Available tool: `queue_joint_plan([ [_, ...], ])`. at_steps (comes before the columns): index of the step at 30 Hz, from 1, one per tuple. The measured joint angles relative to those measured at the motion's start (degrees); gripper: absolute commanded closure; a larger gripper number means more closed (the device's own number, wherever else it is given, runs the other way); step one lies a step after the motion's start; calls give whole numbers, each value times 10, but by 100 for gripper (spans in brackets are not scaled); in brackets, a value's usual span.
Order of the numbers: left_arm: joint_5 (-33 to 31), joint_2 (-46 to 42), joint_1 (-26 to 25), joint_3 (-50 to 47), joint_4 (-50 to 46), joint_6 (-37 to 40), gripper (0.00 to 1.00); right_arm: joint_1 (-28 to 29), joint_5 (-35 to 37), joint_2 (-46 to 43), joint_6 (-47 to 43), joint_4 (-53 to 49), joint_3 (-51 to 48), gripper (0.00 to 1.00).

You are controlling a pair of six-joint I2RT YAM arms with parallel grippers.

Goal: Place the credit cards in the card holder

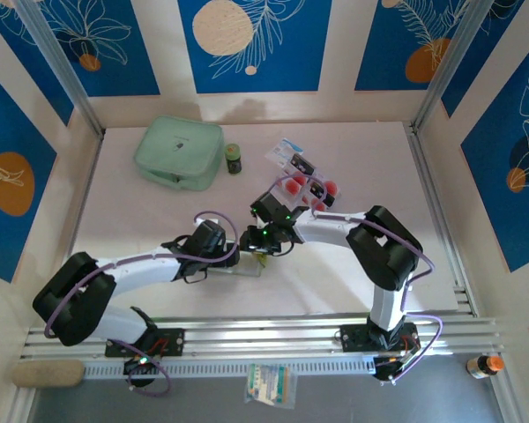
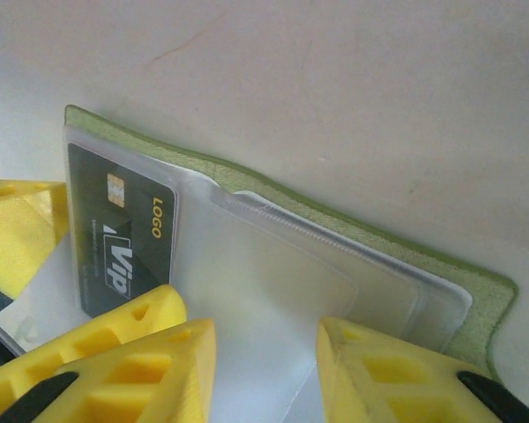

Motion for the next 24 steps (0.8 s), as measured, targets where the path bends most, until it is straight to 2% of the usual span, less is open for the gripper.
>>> queue_joint_plan([
  [10, -2, -1, 0, -2, 2, -2, 8, 0, 3, -3, 10, 9, -8, 51],
  [24, -2, -2, 0, -2, 2, -2, 8, -14, -23, 5, 12, 22, -9, 54],
])
